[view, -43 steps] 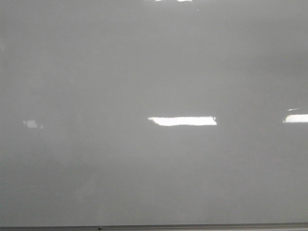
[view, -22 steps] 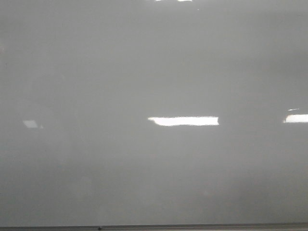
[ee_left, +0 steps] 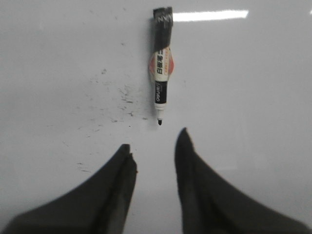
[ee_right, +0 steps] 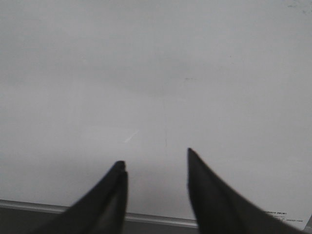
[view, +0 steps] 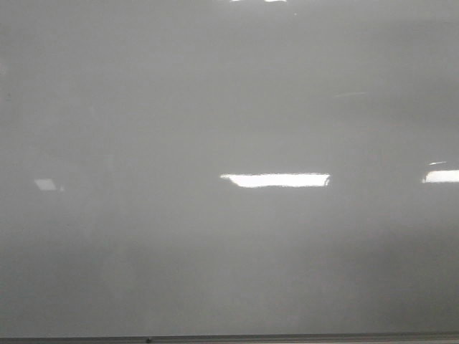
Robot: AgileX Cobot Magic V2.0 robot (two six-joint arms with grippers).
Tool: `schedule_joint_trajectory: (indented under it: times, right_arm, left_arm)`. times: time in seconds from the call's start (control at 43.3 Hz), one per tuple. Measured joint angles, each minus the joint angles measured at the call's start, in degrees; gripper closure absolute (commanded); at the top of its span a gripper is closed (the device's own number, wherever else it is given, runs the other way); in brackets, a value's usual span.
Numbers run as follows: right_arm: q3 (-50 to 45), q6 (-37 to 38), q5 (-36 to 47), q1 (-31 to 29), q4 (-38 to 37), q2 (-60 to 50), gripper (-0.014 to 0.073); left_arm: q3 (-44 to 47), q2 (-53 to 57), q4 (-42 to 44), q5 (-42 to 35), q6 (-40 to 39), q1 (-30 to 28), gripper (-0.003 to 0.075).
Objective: Write number 7 on whiteboard
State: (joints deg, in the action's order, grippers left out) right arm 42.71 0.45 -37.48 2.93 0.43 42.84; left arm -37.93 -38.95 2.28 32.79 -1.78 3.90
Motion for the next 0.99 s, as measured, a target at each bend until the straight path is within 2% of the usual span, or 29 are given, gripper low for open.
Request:
schedule_joint_trajectory:
  times: [0.092, 0.231, 0.392, 0.669, 0.992]
  right_arm:
    - [0.0, -0.5, 0.0, 0.1, 0.0, 0.2, -0.0001]
    - [0.0, -1.0, 0.0, 0.1, 0.0, 0.2, 0.0001]
    - [0.0, -1.2, 0.0, 0.1, 0.0, 0.5, 0.0001]
    - [0.0, -1.2, 0.0, 0.1, 0.0, 0.5, 0.0001]
    - [0.0, -1.2, 0.0, 0.1, 0.0, 0.5, 0.0001]
  left_arm:
    - [-1.9, -3.8, 0.3, 1.7, 0.0, 0.2, 0.0214]
    - [-6.3, -10.9, 0.5, 4.7, 0.0, 0.2, 0.0217]
    - [-10.4, -19.0, 0.6, 4.7, 0.0, 0.2, 0.0218]
    - [-13.2, -30.3, 0.6, -2.2, 0.0, 0.2, 0.0231]
    - [-13.4, -38.0, 0.6, -9.9, 0.0, 0.2, 0.0231]
